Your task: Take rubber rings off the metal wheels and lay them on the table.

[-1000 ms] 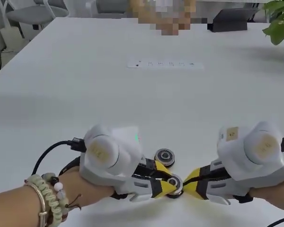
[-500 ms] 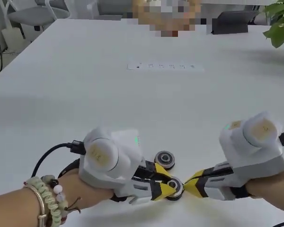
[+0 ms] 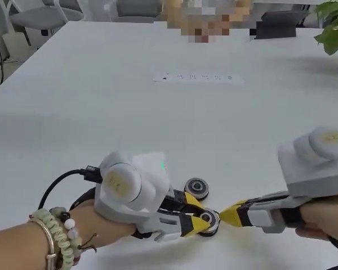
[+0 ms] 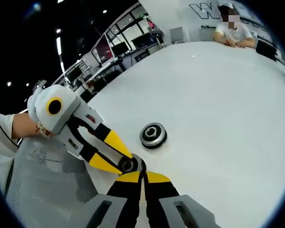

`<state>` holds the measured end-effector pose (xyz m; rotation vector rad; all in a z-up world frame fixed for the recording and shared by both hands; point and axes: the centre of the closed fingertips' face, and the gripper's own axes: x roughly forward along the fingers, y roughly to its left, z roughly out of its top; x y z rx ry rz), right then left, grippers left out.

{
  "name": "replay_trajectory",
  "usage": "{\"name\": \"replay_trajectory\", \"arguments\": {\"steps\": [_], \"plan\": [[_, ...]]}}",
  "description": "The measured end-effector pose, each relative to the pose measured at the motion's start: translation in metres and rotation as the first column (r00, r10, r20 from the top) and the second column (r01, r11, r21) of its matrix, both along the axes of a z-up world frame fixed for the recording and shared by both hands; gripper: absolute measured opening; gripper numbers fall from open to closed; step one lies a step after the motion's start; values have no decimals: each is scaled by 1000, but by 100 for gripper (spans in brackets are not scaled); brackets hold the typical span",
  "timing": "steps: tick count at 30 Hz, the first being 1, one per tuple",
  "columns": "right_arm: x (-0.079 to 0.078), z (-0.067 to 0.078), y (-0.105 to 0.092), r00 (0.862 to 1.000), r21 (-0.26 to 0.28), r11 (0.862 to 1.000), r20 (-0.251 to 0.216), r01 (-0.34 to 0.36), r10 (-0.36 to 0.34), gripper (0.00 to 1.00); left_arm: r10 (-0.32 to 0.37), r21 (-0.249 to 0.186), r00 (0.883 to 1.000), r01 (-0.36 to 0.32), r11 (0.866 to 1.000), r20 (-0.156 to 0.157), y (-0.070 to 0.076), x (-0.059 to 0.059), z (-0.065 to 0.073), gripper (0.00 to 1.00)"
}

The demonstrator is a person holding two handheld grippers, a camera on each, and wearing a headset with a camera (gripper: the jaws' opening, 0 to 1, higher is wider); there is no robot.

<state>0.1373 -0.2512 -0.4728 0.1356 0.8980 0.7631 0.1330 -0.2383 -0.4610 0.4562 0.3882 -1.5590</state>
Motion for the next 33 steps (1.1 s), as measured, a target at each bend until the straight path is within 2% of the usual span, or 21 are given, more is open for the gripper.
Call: {"name": "replay_trajectory", "arguments": {"steps": [3,5,12,18,33], "plan": [[0,0,1,1000,-15,1000,16,-20,20,0,0,0,1000,0,1000,1,0,0,0,7],[0,1,1,1000,-10,1000,10,-17,18,0,0,0,1000,0,1000,-1,0,0,0,7],[-2,4,2,999,45,999,-49,17,-14,0,-4,1,1000,4,1000,0,0,-1,0,7],[-4,4,3,997,66,997,-78,31,-25,0,-10,3,1000,10,1000,3,0,-2,0,7],[-8,8,9,996,80,996,-89,34,-27,0,-14,7,1000,14,1000,9,0,-2,0,7]]}}
